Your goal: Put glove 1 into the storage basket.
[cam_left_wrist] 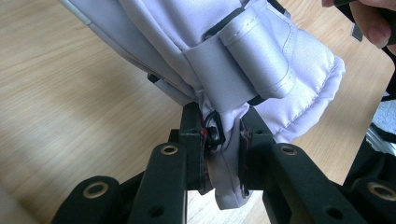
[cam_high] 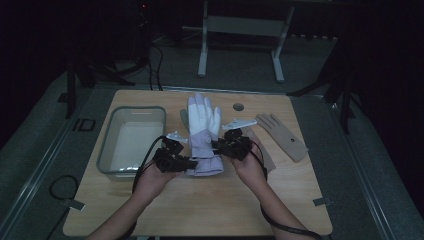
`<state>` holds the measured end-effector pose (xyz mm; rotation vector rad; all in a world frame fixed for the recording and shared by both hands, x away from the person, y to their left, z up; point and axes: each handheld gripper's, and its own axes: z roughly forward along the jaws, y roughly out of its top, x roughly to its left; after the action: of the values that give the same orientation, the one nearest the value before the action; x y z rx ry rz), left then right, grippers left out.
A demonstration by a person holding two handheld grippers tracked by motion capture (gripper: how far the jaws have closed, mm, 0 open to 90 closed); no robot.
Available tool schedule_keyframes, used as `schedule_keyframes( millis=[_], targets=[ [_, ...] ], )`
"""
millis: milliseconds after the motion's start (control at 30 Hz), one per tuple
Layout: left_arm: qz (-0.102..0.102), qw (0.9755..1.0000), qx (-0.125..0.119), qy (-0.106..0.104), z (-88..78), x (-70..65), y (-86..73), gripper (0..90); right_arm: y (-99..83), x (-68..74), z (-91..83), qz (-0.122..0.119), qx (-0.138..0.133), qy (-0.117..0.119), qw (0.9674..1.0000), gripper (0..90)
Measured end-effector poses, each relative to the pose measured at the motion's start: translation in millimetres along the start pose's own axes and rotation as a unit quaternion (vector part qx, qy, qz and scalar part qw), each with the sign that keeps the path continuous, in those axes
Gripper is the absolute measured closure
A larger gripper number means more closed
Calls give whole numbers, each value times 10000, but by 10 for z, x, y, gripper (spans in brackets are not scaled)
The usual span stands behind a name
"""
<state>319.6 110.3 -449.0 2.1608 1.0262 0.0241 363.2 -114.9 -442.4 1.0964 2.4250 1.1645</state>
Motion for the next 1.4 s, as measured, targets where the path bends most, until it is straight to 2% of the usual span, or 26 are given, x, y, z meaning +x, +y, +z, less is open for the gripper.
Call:
schedule_keyframes(
  millis=[333, 633, 933, 1133, 1300, 1400],
  targets=[
    [-17, 9998, -116, 171, -316, 154, -31, 758, 282, 208, 90, -198, -157, 44, 9997, 809],
    [-75, 9991, -126, 407, -630, 345, -158, 758, 524, 473, 295, -330, -181, 228, 9990, 810],
    [-294, 9981, -45, 540, -999, 621, -332, 758, 782, 810, 587, -391, -179, 447, 9981, 810],
    [-288, 9972, 22, 685, -1246, 822, -420, 757, 968, 1033, 782, -460, -211, 592, 9970, 810],
    [-337, 9967, 60, 735, -1349, 1010, -508, 757, 1079, 1177, 977, -420, -171, 632, 9970, 810],
    [-380, 9969, 49, 686, -1337, 1127, -582, 757, 1095, 1220, 1107, -418, -137, 671, 9968, 810]
  ],
)
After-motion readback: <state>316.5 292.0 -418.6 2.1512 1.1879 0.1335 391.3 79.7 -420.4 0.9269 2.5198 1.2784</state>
